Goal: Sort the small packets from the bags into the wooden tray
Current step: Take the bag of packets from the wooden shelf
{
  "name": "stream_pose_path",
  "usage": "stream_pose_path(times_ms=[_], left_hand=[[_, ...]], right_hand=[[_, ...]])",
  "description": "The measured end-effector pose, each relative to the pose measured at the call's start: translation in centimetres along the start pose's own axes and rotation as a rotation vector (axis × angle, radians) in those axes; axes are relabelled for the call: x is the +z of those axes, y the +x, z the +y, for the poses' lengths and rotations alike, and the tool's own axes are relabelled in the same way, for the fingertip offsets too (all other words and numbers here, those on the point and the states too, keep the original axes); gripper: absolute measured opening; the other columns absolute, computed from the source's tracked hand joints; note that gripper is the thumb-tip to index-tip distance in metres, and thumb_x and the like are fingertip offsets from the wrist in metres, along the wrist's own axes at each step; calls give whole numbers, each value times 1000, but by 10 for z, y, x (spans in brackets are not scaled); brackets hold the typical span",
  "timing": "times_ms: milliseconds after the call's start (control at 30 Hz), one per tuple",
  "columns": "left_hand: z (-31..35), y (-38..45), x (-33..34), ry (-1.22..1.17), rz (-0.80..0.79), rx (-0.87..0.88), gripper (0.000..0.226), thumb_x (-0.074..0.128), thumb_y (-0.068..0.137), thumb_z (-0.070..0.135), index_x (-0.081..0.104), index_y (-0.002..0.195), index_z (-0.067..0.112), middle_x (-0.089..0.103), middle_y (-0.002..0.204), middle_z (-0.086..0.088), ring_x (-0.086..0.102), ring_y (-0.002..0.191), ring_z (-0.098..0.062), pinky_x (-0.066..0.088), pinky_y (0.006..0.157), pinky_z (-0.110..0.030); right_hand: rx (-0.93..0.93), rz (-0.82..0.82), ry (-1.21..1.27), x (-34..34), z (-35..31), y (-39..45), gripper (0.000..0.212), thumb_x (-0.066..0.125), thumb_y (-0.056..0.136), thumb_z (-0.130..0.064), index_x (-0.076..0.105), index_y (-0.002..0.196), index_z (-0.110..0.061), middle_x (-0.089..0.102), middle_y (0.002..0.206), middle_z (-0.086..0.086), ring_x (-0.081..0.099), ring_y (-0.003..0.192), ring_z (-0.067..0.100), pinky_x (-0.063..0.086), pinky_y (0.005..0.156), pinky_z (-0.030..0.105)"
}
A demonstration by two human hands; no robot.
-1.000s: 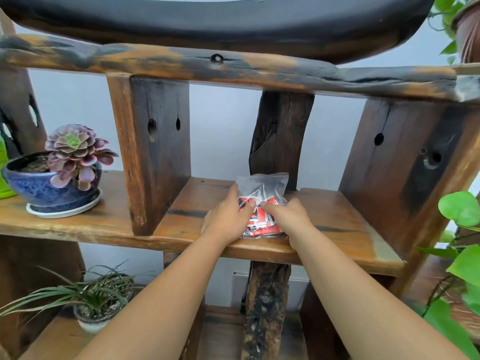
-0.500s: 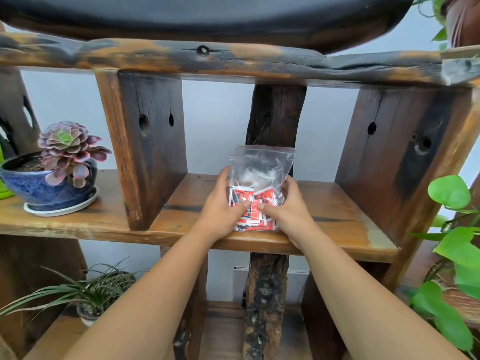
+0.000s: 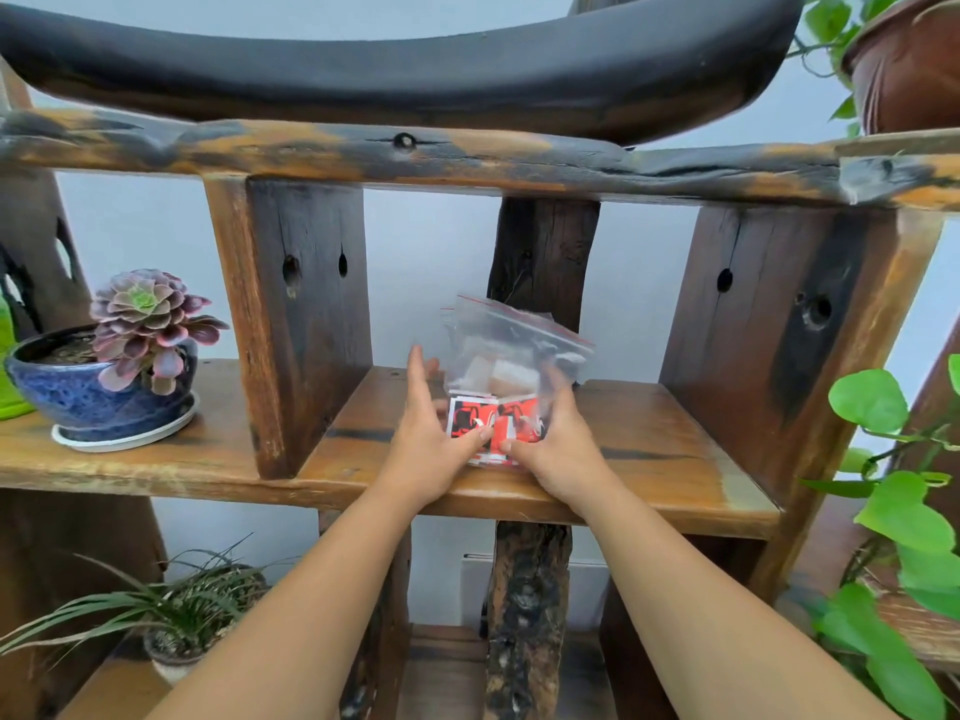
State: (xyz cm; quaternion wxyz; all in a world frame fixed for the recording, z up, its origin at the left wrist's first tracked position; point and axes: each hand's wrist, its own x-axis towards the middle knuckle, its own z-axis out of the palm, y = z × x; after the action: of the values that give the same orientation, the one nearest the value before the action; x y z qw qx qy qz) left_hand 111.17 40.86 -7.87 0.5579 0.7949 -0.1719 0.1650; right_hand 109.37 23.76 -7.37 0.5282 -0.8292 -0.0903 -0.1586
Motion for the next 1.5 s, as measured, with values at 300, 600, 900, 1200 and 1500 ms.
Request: stream_pose_path(times_ms=[300,600,900,1200,1500], left_hand=[[-7,17,-11,-98,-171,-175,50,85,71,17,60,114,26,74,100,4,70,89,-12,54,81,-22],[15,2,-11,10,-284,-78,48,74,83,20,50,124,23,64,102,14,61,92,-2,42,71,-7],[26,-29,-15,-126,-304,-141,53,74,82,9,47,127,17,68,111,-10,69,94,-15,57,77,-25],[50,-112,-18,-457,-303,-301,38,65,90,7,51,118,29,70,110,-9,71,98,-26,59,85,-43],[32,-200,-10,-550,-448,-531,53,78,81,21,48,123,29,72,113,-10,70,102,-31,58,81,-47]], right_hand=[[-29,60,-20,4,8,5,97,79,79,-16,13,145,-40,61,124,-15,61,112,6,51,98,33],[18,-19,-19,-4,-8,-3,62,84,70,-12,54,118,-36,69,112,-10,65,104,8,54,95,39],[131,-125,261,-10,-27,-39,33,70,89,-16,60,119,-25,73,113,2,72,100,18,57,92,38],[347,-183,419,-4,-36,-102,30,72,88,-27,69,114,-13,76,103,10,75,92,27,59,85,40],[454,-179,442,9,-5,-189,36,71,88,-35,66,118,-16,77,103,6,75,92,24,58,90,45]])
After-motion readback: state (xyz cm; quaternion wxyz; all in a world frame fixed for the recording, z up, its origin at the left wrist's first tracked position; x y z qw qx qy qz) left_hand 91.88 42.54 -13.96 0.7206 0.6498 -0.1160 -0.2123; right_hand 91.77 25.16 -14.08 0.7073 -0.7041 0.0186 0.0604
